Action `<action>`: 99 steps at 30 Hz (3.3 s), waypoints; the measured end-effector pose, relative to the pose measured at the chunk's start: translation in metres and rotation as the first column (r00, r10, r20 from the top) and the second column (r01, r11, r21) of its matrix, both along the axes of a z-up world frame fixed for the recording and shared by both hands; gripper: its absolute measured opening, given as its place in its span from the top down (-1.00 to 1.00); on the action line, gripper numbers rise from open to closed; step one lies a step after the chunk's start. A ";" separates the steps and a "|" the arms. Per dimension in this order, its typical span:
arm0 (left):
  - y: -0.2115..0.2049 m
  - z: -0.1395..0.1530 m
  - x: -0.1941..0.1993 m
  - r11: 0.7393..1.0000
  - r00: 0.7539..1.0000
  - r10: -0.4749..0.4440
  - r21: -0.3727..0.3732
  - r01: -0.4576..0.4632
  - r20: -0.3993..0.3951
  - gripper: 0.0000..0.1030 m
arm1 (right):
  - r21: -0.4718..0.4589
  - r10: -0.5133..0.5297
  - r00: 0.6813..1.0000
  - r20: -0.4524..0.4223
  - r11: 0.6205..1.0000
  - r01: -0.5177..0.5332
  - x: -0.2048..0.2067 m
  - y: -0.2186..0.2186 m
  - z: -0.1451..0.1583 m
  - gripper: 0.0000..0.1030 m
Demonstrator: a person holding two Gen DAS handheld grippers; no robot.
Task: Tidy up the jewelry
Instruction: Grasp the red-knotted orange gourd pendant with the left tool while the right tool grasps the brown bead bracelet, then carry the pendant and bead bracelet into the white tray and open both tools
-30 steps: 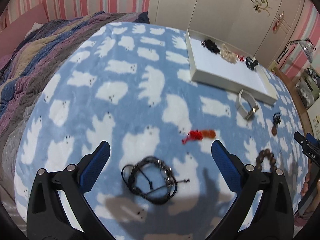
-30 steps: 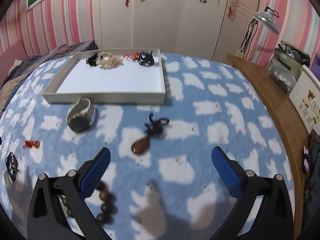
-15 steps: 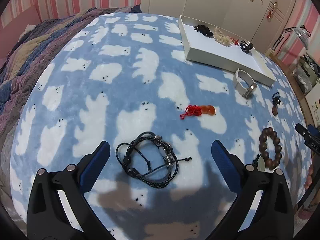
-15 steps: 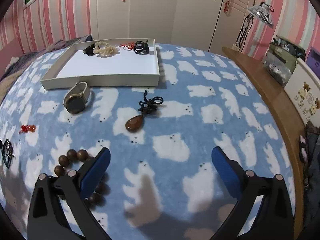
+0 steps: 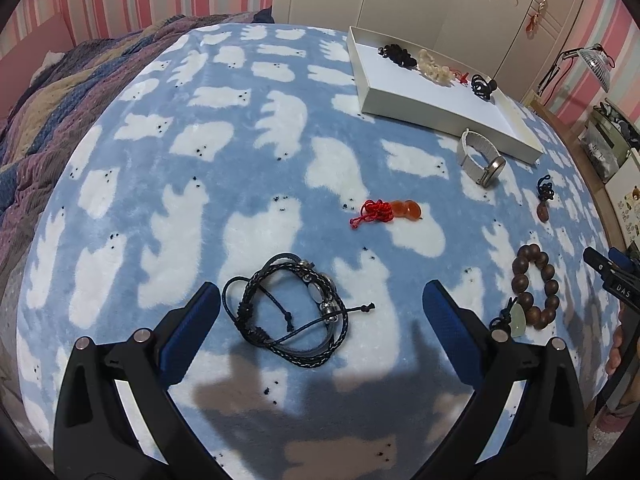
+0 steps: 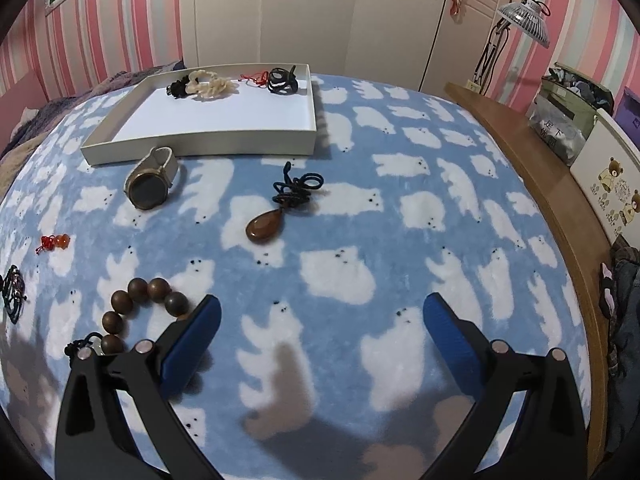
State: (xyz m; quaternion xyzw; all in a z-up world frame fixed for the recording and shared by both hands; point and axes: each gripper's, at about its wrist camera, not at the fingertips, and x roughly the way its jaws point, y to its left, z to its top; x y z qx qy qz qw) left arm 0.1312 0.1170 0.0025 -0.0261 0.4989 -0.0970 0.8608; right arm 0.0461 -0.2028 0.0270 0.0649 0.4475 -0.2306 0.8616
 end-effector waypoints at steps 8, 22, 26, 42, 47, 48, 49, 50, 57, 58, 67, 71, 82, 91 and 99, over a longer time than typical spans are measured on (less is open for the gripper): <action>-0.006 -0.005 0.005 1.000 1.000 -0.007 0.014 0.007 -0.002 -0.94 | 0.030 0.025 1.000 -0.017 0.999 -0.024 0.005 0.008 -0.013 -0.96; -0.020 -0.011 0.022 0.999 0.999 -0.038 0.027 0.038 -0.009 -0.86 | -0.016 0.140 0.985 -0.097 0.990 -0.142 0.026 0.041 -0.021 -0.96; -0.031 -0.014 0.031 0.997 0.997 -0.075 0.031 0.076 -0.021 -0.80 | -0.023 0.161 0.975 -0.151 0.986 -0.166 0.035 0.045 -0.030 -0.95; -0.054 -0.023 0.063 0.970 0.977 -0.196 0.131 0.205 -0.082 -0.50 | 0.095 0.289 0.909 -0.299 0.957 -0.273 0.057 0.047 -0.040 -0.49; -0.068 -0.027 0.071 0.940 0.958 -0.267 0.193 0.282 -0.103 -0.31 | 0.110 0.336 0.876 -0.347 0.942 -0.317 0.065 0.052 -0.040 -0.29; -0.071 -0.028 0.072 0.933 0.953 -0.281 0.201 0.298 -0.109 -0.24 | 0.111 0.347 0.869 -0.354 0.938 -0.329 0.067 0.054 -0.040 -0.18; -0.073 -0.029 0.073 0.928 0.949 -0.292 0.206 0.311 -0.114 -0.18 | 0.119 0.359 0.862 -0.358 0.933 -0.340 0.068 0.056 -0.039 -0.07; -0.075 -0.031 0.074 0.922 0.944 -0.306 0.209 0.326 -0.122 -0.05 | 0.124 0.366 0.859 -0.359 0.930 -0.345 0.068 0.057 -0.039 -0.02; -0.081 -0.030 0.079 0.910 0.929 -0.346 0.193 0.366 -0.129 0.32 | 0.141 0.392 0.846 -0.362 0.920 -0.366 0.069 0.063 -0.040 0.30; -0.082 -0.030 0.079 0.910 0.928 -0.349 0.191 0.369 -0.130 0.35 | 0.139 0.393 0.845 -0.364 0.919 -0.368 0.070 0.065 -0.040 0.31; -0.075 -0.031 0.082 0.932 0.940 -0.315 0.146 0.333 -0.134 0.78 | 0.143 0.405 0.840 -0.361 0.914 -0.379 0.070 0.066 -0.042 0.47; -0.074 -0.030 0.082 0.941 0.945 -0.297 0.127 0.314 -0.135 0.84 | 0.151 0.414 0.838 -0.354 0.910 -0.386 0.071 0.067 -0.042 0.59; -0.060 -0.015 0.077 0.955 0.959 -0.265 0.108 0.275 -0.104 0.87 | 0.119 0.406 0.869 -0.282 0.914 -0.388 0.065 0.069 -0.030 0.61; -0.065 0.008 0.080 0.965 0.970 -0.238 0.101 0.243 -0.053 0.87 | 0.051 0.365 0.911 -0.193 0.931 -0.362 0.068 0.054 -0.010 0.61; -0.077 0.024 0.092 0.972 0.976 -0.215 0.087 0.217 -0.035 0.87 | 0.014 0.350 0.926 -0.142 0.936 -0.352 0.086 0.036 0.004 0.62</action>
